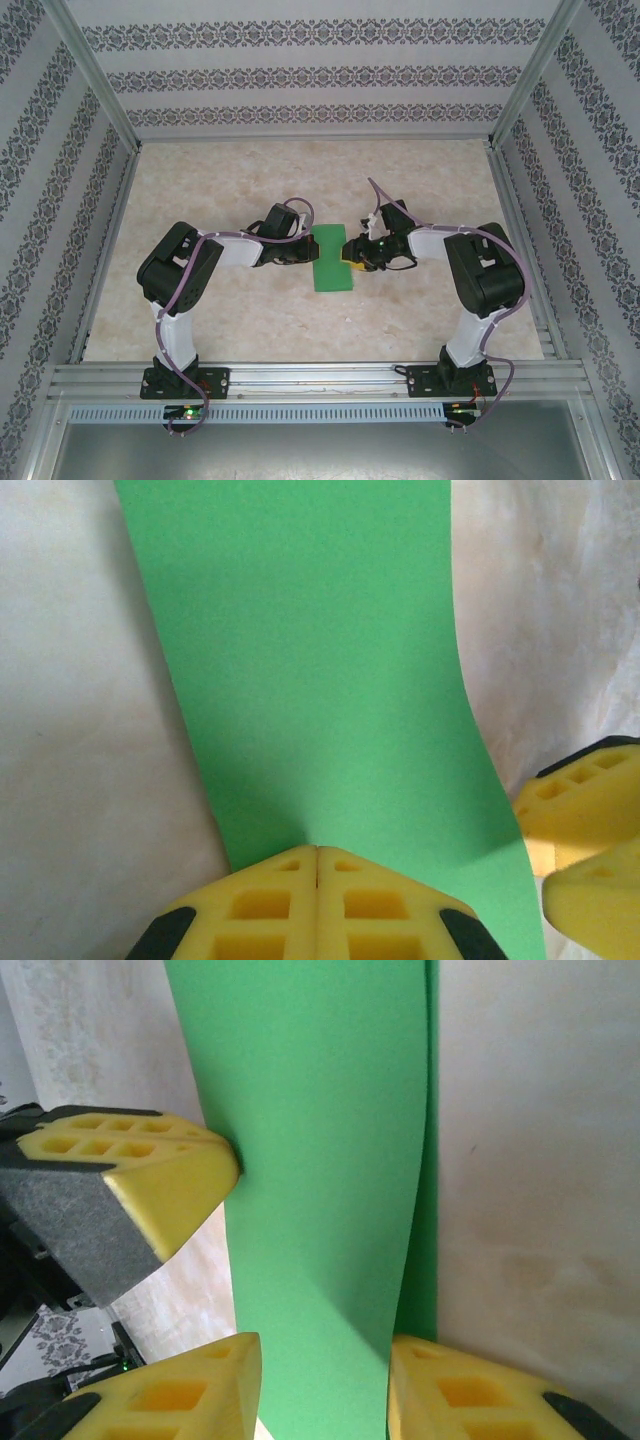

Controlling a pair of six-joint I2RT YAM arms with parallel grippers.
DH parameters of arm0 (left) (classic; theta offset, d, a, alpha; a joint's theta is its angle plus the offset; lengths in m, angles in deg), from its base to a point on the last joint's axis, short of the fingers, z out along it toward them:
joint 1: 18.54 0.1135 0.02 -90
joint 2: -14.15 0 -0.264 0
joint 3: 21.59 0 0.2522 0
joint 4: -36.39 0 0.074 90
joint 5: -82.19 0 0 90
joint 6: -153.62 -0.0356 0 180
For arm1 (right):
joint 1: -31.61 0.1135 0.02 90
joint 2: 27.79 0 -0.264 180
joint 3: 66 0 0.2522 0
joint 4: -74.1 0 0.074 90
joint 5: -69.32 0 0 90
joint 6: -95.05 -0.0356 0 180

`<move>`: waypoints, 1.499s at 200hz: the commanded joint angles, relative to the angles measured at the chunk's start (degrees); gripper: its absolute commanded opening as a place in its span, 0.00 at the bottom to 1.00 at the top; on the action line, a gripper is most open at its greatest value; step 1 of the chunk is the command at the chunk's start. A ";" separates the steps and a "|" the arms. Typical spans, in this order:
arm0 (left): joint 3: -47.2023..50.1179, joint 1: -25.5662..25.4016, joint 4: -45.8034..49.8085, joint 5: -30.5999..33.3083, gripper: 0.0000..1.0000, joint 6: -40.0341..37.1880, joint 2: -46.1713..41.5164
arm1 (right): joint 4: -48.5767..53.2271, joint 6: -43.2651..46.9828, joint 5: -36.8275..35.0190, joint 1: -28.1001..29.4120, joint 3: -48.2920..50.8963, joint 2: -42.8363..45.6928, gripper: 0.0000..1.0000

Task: Fold a paper plane with a square sheet of paper (fold left side to right side)
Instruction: Fold the triangle a second time at the center of the table.

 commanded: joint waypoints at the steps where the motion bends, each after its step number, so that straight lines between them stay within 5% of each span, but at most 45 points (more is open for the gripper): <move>1: 1.56 -0.54 1.80 0.97 0.00 -0.40 0.68 | -0.78 0.33 1.22 -0.69 -1.66 -1.40 0.35; 82: -0.67 -0.52 3.33 0.80 0.01 -1.55 -0.71 | 0.44 1.95 -0.21 -0.75 -0.90 -3.26 0.13; 123: -1.42 -0.48 4.85 1.59 0.10 -3.65 -3.85 | 0.45 1.79 -0.50 -0.60 -0.19 -2.26 0.02; 163: 0.82 -1.71 6.80 3.84 0.21 -9.12 -11.65 | 0.13 -0.86 -0.23 -0.49 0.24 0.42 0.01; 231: 1.74 -17.54 18.40 18.76 0.47 -23.28 -19.00 | 1.24 -4.62 0.65 -0.23 -0.14 1.61 0.00; 300: -6.11 -30.65 24.34 34.68 0.67 -26.46 -9.69 | 1.15 -4.89 0.29 -0.24 -0.01 1.66 0.00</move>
